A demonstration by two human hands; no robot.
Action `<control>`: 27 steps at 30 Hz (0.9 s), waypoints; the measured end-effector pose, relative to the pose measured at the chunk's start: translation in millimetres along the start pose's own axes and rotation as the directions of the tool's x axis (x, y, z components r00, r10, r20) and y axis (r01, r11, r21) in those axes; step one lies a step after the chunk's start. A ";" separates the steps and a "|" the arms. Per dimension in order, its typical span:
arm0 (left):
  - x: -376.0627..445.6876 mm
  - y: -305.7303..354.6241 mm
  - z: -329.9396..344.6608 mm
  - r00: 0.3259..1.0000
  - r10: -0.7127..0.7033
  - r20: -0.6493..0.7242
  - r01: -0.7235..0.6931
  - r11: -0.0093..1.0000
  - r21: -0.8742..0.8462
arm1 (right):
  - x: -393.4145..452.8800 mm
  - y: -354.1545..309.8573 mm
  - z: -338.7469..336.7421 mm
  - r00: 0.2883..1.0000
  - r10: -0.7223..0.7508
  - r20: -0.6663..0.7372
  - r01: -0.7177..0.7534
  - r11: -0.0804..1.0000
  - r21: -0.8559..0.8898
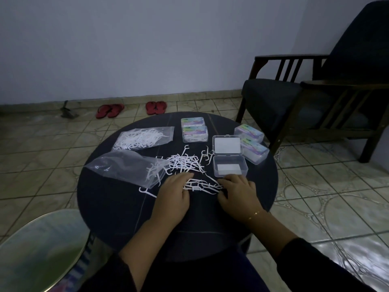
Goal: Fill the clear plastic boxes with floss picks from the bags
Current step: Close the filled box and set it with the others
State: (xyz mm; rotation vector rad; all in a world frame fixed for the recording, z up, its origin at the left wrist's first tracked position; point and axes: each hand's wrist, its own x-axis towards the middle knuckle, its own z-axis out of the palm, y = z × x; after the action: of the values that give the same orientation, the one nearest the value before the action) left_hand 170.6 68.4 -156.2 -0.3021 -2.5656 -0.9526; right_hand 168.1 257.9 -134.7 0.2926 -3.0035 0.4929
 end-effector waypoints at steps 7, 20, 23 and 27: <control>-6.7 6.0 -5.5 0.990 -0.121 0.074 0.128 0.987 -0.094 | 10.0 -17.7 4.9 0.994 -0.072 0.085 0.069 0.997 0.038; -19.7 3.8 -6.7 0.987 -0.160 0.021 0.158 0.984 0.079 | 17.1 -28.0 4.9 0.991 0.017 0.130 -0.018 1.000 0.005; -18.7 6.6 -4.9 0.990 -0.142 0.017 0.139 0.983 0.117 | 19.3 -27.4 3.2 0.990 0.010 0.141 -0.015 0.999 0.035; -13.5 3.1 -9.4 0.992 -0.078 0.099 0.052 0.968 0.244 | 18.2 -24.6 2.6 0.989 -0.018 0.146 0.014 1.000 0.025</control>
State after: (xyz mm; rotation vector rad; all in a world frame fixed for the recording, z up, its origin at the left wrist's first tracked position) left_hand 186.5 63.6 -153.6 -0.2068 -2.7702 -0.6506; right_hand 155.1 231.1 -127.4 0.3702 -3.1359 0.5278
